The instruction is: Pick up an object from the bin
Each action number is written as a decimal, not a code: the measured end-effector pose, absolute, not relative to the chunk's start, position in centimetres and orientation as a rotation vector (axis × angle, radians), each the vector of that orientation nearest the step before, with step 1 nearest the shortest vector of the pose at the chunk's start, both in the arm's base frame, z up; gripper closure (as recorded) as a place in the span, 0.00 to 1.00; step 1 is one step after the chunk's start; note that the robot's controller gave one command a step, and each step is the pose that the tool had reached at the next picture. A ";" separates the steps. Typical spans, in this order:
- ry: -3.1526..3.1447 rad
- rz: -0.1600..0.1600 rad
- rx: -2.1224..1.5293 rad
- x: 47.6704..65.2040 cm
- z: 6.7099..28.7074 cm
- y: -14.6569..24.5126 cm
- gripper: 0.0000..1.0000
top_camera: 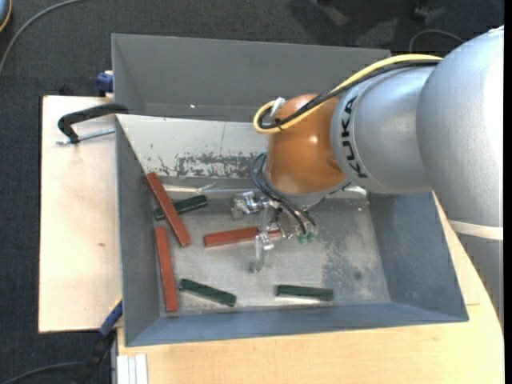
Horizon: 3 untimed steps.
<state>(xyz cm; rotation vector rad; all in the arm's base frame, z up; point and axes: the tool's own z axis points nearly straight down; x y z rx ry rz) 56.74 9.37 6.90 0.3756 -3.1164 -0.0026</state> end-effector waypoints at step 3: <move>-3.128 -0.003 0.374 57.0 9.5 9.5 1.00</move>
Offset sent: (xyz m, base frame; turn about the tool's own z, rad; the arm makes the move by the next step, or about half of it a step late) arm 0.0000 0.0000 0.0000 0.0000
